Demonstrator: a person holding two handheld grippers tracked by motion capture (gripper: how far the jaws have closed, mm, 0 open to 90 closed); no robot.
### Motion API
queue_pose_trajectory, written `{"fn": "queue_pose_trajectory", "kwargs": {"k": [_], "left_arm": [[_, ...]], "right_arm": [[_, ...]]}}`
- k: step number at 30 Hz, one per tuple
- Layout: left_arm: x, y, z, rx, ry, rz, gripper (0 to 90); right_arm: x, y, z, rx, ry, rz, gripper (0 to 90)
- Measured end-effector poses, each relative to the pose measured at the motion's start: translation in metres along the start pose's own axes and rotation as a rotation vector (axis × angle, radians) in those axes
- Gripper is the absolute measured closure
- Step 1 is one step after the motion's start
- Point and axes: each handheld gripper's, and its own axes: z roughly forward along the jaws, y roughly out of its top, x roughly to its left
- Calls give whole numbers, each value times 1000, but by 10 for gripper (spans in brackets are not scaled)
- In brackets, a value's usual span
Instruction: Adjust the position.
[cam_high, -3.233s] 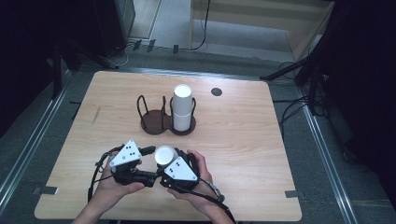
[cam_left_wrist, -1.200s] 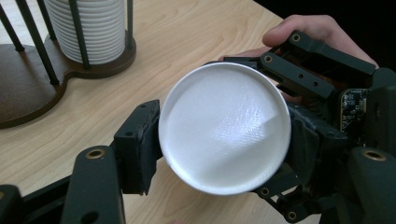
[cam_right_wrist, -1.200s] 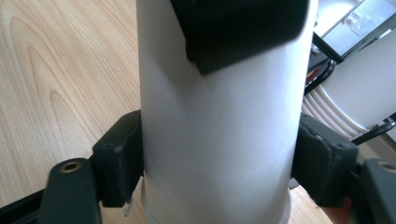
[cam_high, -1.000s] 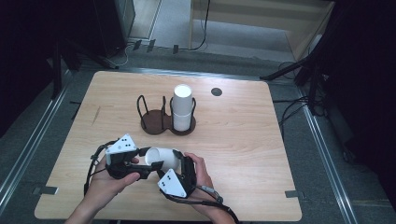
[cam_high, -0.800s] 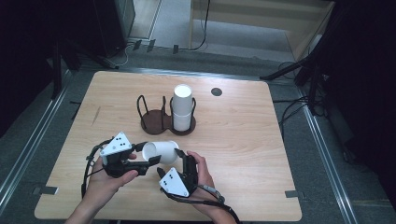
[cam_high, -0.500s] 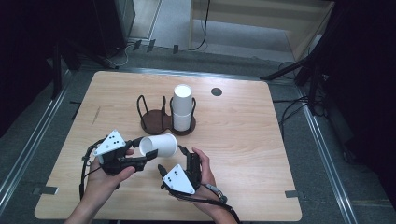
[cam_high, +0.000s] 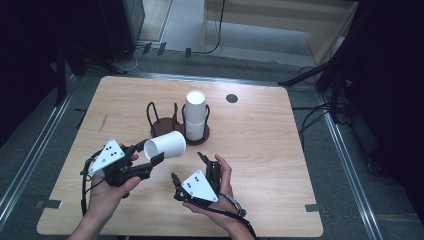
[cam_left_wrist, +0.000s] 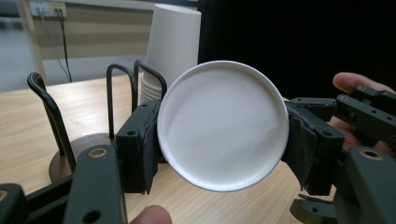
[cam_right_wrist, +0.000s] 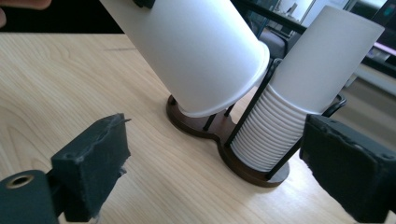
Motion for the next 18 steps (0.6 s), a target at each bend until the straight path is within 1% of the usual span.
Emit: {"fn": "queue_pose_trajectory", "kwargs": {"k": [1, 3, 5, 6, 8, 9, 11, 15, 16, 18], "left_arm": [[0, -1, 0, -14, 5, 1, 351], [1, -1, 0, -34, 9, 0, 351], [2, -3, 0, -58, 15, 2, 351], [3, -4, 0, -74, 15, -2, 351], [4, -5, 0, -91, 19, 2, 351], [4, -5, 0, -98, 21, 3, 351], [5, -5, 1, -110, 19, -5, 351], [6, -5, 0, -127, 21, -6, 351], [7, -5, 0, -131, 23, -7, 351], [7, -5, 0, -140, 26, -5, 351]], "right_arm": [[-1, 1, 0, 2, 1, 21, 61], [-3, 1, 0, 10, -6, 47, 52], [-4, 2, 1, 11, -3, 70, 52], [-5, 2, 0, 13, -7, 82, 52], [-6, 4, 0, 10, -10, 98, 52], [-7, 4, 0, 9, -10, 114, 52], [-9, 6, 0, 8, -13, 149, 52], [-18, 12, 0, -3, -4, 247, 79], [-21, 15, 0, -7, -15, 272, 80], [-24, 18, -1, -15, -48, 304, 93]]}}
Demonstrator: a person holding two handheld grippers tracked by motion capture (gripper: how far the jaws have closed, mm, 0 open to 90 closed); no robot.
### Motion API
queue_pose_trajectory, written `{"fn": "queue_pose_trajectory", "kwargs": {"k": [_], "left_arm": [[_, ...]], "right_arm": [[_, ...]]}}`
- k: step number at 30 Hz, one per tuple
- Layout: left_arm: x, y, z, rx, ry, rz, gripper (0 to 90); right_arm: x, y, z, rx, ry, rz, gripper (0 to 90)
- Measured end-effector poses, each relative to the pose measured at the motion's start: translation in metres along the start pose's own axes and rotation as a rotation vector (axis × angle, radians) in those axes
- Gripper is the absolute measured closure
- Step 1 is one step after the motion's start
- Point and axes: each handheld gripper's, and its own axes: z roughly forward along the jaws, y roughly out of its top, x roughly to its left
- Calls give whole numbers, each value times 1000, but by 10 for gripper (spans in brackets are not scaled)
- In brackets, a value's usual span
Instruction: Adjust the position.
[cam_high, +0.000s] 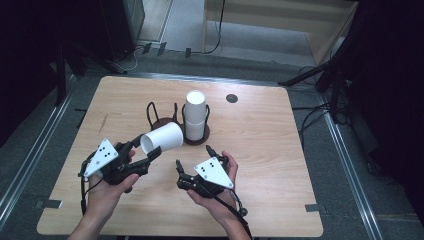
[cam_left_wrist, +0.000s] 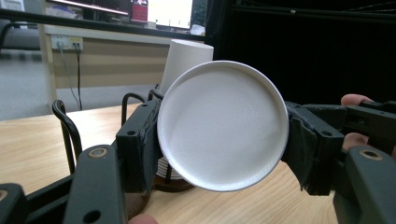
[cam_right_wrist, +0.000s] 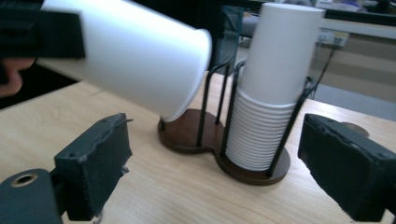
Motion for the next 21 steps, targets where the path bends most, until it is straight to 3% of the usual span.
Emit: {"fn": "queue_pose_trajectory", "kwargs": {"k": [5, 14, 16, 21], "left_arm": [[-2, 0, 1, -19, 0, 15, 351], [-3, -3, 3, -41, 3, 25, 351], [-4, -5, 4, -41, -1, 22, 351], [-7, -6, 6, -45, -9, 36, 351]], "right_arm": [[-4, 5, 0, -9, -31, 105, 115], [-1, 2, 0, -28, -1, 319, 134], [0, 1, -1, -24, -3, 346, 137], [2, 0, -4, -8, -10, 461, 44]]}}
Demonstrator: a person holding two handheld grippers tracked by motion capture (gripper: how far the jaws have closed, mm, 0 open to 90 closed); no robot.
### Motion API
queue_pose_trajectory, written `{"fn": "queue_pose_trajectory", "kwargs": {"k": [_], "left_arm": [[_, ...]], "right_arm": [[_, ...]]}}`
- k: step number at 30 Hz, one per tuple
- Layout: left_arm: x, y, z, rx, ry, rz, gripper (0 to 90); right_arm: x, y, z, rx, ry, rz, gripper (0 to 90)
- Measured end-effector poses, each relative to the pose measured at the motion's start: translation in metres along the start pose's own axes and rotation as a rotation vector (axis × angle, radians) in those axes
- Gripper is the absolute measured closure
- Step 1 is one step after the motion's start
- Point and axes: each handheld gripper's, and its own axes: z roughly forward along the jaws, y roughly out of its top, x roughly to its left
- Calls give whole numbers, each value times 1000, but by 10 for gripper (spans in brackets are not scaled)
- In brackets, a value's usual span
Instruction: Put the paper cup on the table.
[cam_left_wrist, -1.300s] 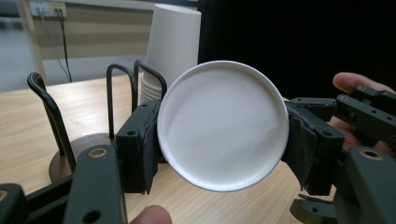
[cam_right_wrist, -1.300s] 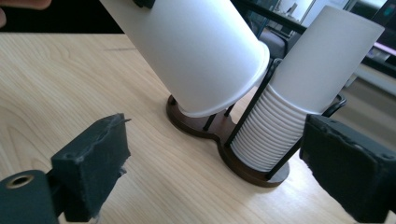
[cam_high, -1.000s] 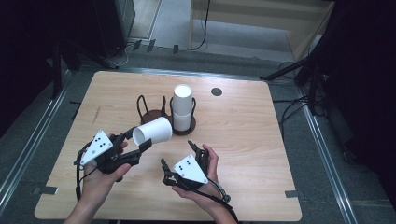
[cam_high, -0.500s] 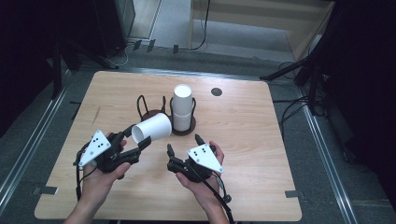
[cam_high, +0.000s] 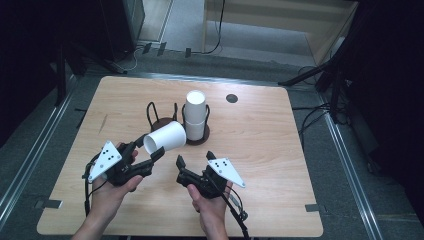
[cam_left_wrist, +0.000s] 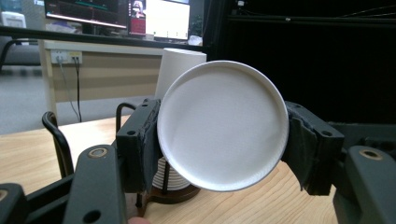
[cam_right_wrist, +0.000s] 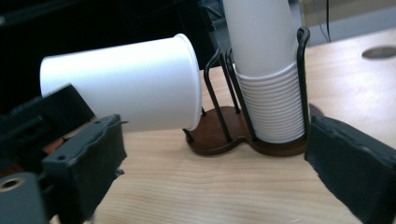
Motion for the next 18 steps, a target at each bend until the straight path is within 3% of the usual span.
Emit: {"fn": "queue_pose_trajectory", "kwargs": {"k": [5, 13, 18], "left_arm": [[-3, 0, 2, -10, -5, 5, 351], [-9, -2, 7, -12, -23, 18, 352], [-11, -4, 8, -15, -25, 21, 352]], "right_arm": [[-1, 0, -2, -8, 35, 171, 36], [-8, 0, -2, -33, 53, 441, 49], [-10, -1, 1, -27, 106, 606, 50]]}}
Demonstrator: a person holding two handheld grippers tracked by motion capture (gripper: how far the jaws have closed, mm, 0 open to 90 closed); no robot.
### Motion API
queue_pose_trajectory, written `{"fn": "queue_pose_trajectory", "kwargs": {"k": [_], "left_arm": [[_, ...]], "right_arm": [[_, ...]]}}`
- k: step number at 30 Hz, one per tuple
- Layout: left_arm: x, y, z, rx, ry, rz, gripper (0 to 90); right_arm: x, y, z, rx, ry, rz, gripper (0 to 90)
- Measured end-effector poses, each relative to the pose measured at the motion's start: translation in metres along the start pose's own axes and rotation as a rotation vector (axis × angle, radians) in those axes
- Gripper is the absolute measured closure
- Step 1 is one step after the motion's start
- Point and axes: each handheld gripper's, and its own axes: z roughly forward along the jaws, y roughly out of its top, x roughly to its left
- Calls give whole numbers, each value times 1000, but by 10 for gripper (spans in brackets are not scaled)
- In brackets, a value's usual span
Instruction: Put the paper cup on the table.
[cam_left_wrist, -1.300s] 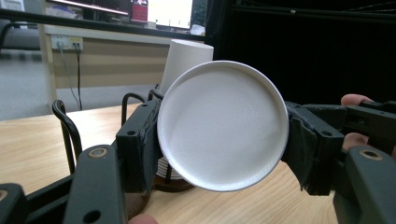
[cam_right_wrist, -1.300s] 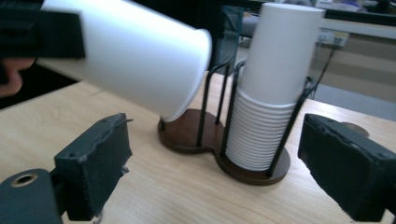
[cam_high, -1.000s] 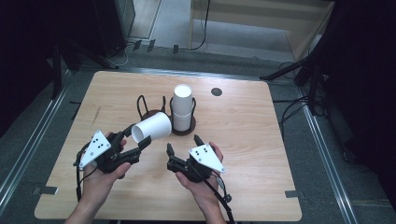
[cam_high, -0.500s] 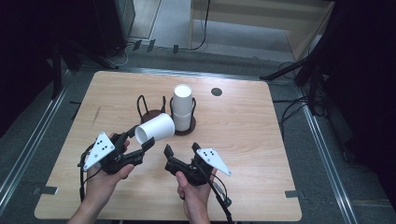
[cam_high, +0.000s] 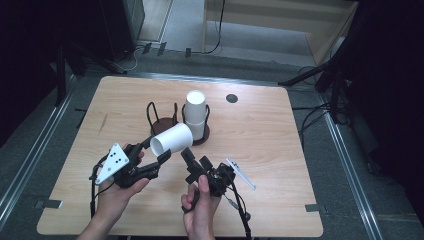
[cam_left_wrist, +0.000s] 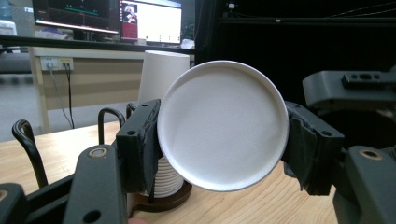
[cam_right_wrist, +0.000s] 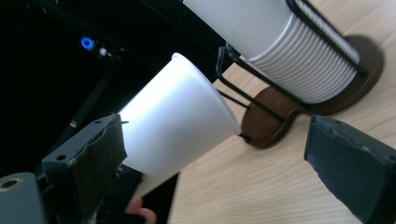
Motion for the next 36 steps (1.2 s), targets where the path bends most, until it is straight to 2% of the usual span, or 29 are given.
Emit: {"fn": "queue_pose_trajectory", "kwargs": {"k": [8, 13, 16, 22, 36], "left_arm": [[-3, -1, 1, -8, -2, 1, 352], [-5, -3, 2, -7, -4, 3, 352], [-7, -4, 3, -7, -7, 4, 352], [-10, -7, 4, -3, -14, 10, 351], [-16, -9, 6, 1, -33, 15, 352]], "right_arm": [[3, -1, 6, 35, 43, 212, 60], [2, -3, 12, 54, 48, 306, 64], [4, -2, 15, 45, 53, 337, 70], [1, 2, 22, 51, 58, 452, 70], [-7, 4, 40, 91, 65, 579, 73]]}}
